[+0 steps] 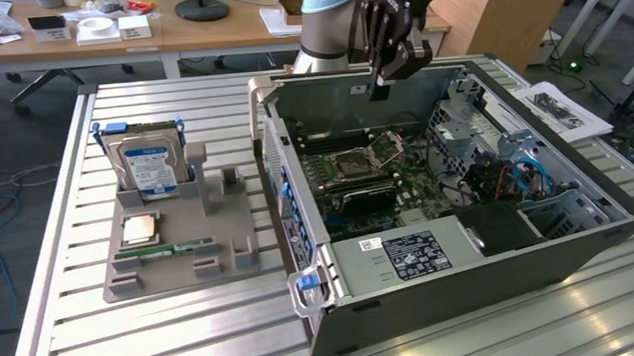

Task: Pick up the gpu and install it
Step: 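Press down on the gpu until it lock into place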

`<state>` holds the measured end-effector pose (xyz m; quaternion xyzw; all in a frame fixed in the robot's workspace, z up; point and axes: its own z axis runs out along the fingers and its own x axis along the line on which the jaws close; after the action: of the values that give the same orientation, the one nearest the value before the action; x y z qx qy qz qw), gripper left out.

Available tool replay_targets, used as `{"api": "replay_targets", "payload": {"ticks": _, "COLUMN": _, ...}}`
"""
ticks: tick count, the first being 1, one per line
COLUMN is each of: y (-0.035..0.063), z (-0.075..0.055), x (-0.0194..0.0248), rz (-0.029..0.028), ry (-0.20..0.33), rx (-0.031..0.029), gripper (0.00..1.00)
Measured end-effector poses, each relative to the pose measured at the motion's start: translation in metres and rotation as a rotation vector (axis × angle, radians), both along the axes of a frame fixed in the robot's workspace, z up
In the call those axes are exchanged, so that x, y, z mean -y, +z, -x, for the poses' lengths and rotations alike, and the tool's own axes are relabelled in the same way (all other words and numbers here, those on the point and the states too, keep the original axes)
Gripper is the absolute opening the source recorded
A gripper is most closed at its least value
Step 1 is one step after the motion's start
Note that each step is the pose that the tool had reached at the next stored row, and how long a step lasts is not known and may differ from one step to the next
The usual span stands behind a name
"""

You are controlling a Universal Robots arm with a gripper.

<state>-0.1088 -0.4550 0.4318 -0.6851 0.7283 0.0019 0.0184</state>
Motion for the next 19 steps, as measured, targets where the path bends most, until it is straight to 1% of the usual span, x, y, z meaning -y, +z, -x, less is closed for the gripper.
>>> {"api": "replay_targets", "payload": {"ticks": 7, "y": -0.0011, "z": 0.000, "x": 0.0000, "rz": 0.0000, "ry": -0.002, "rx": 0.0000, "gripper": 0.11}}
{"api": "replay_targets", "payload": {"ticks": 19, "y": -0.0129, "z": 0.000, "x": 0.0000, "rz": 0.0000, "ry": -0.004, "rx": 0.0000, "gripper": 0.11}}
